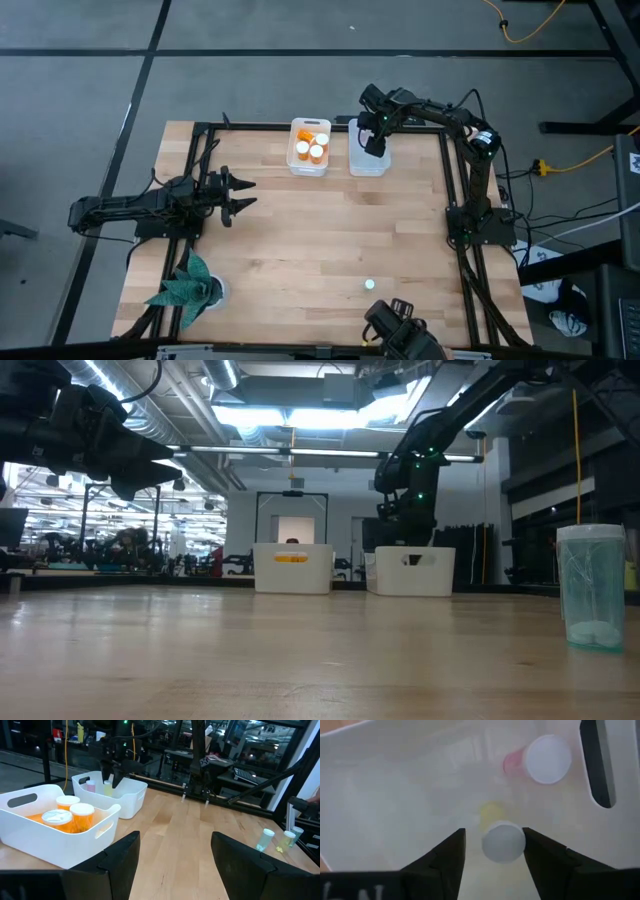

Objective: Pick and place medicine bottles into bin by pill shape (circle, oval)
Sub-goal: Put the yellow tablet bottle into the right white bin, then put the blue tablet bottle into the right white bin

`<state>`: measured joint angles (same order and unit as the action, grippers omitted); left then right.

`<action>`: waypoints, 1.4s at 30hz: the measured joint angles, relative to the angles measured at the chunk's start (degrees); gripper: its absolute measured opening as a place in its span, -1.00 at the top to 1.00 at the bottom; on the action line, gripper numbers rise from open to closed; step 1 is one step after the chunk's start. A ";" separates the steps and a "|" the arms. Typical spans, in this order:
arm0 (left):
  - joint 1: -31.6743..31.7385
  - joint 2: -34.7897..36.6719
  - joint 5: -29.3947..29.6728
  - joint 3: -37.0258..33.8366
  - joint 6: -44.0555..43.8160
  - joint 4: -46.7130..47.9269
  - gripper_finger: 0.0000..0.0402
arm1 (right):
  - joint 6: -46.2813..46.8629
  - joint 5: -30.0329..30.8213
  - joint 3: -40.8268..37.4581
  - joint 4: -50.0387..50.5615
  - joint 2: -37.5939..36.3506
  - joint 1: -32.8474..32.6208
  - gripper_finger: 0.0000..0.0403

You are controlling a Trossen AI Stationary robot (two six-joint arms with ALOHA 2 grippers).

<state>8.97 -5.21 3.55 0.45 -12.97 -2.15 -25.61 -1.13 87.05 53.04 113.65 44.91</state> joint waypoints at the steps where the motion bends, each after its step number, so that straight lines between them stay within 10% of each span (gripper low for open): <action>1: 0.01 -0.01 0.00 0.01 0.01 0.00 -0.18 | 0.02 0.02 0.23 0.10 0.00 0.00 0.01; 19: 0.02 0.00 0.00 0.02 0.00 0.00 -0.18 | 21.35 0.06 12.00 24.16 -3.61 -5.92 0.02; 31: 0.02 -0.01 0.00 0.01 0.01 0.02 -0.18 | 33.34 -0.02 -0.88 27.28 -25.59 -28.83 0.02; 42: 0.02 0.00 0.00 0.00 0.01 0.02 -0.18 | 65.16 -0.02 -21.32 26.71 -46.70 -55.94 0.02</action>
<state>8.99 -5.21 3.55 0.45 -12.96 -2.13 39.56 -1.15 65.72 79.74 66.95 -11.03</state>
